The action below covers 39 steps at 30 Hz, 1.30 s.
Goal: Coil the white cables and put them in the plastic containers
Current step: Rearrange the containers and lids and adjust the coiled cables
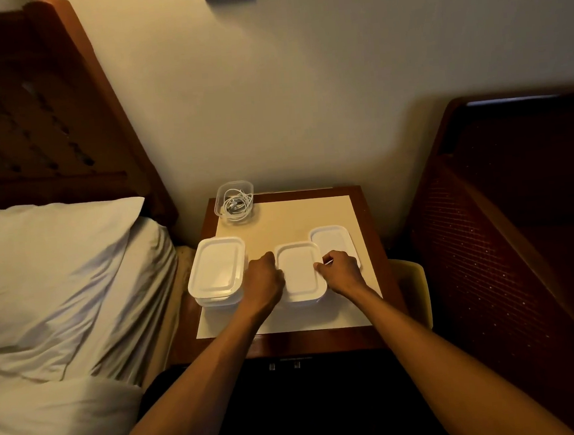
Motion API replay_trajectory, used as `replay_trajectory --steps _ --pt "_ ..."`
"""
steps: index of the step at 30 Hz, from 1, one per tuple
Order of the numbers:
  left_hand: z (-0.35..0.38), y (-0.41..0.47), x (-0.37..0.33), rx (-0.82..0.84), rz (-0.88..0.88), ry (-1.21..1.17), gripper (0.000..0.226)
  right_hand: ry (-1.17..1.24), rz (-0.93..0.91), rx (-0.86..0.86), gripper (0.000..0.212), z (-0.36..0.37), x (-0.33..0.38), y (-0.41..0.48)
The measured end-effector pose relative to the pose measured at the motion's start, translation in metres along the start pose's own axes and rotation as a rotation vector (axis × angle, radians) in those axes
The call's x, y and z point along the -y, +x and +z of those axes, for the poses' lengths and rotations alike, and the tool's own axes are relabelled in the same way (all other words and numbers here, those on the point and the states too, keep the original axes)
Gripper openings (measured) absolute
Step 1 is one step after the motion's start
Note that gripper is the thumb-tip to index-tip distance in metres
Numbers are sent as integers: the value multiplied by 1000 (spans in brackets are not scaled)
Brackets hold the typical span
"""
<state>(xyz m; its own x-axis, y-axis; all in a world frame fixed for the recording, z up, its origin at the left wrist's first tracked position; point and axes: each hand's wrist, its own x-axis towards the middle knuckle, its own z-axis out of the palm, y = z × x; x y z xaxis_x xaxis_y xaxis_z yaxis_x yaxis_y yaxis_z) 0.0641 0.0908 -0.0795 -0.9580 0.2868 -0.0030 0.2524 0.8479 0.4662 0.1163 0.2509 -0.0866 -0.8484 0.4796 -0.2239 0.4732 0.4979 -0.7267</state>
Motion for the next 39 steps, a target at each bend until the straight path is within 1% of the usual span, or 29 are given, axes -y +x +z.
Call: replay_trajectory --steps 4,7,10,13,14,17,18,19,21,23,26,28,29,31,32,33,36,39 --pt "4 -1 -2 5 -22 22 26 -10 14 11 24 5 -3 5" --pt "4 5 0 47 -85 32 26 -21 31 31 23 9 -5 8" --pt "4 6 -3 71 -108 18 29 -61 27 42 22 12 -2 11" --pt "13 0 1 37 -72 -38 31 -43 40 29 21 15 0 8" --pt "19 -4 4 35 -55 -85 36 -25 43 21 20 17 0 6" --pt "41 -18 17 21 -52 -269 60 -11 34 -15 18 27 -4 -5" --pt "44 -20 18 1 -52 -294 62 -21 25 -32 21 31 -6 -9" --pt "47 -20 19 -18 -42 -315 60 -34 22 -44 25 34 -8 -12" --pt "46 -22 18 -71 -11 -376 49 -50 23 -51 30 37 -7 -15" --pt "46 -22 16 -132 3 -406 38 -80 16 -56 31 38 -6 -15" --pt "47 -21 17 -165 -6 -420 33 -102 -3 -95 29 40 -8 -16" --pt "44 -21 16 -169 18 -391 33 -89 -16 -110 29 43 -9 -17" --pt "43 -20 17 -165 29 -355 33 -86 -43 -114 33 43 -9 -17" --pt "42 -20 17 -117 22 -311 42 -157 -132 -95 58 44 -10 -14" --pt "43 -20 17 -78 19 -291 49 -231 -167 -73 67 45 -11 -12" --pt "44 -19 17 -48 40 -264 56 -292 -185 -55 71 45 -11 -10" --pt "44 -12 19 4 114 -150 63 -385 -204 -32 71 43 -9 -7" --pt "38 -6 18 29 101 -94 64 -411 -210 -41 68 41 -8 -4"
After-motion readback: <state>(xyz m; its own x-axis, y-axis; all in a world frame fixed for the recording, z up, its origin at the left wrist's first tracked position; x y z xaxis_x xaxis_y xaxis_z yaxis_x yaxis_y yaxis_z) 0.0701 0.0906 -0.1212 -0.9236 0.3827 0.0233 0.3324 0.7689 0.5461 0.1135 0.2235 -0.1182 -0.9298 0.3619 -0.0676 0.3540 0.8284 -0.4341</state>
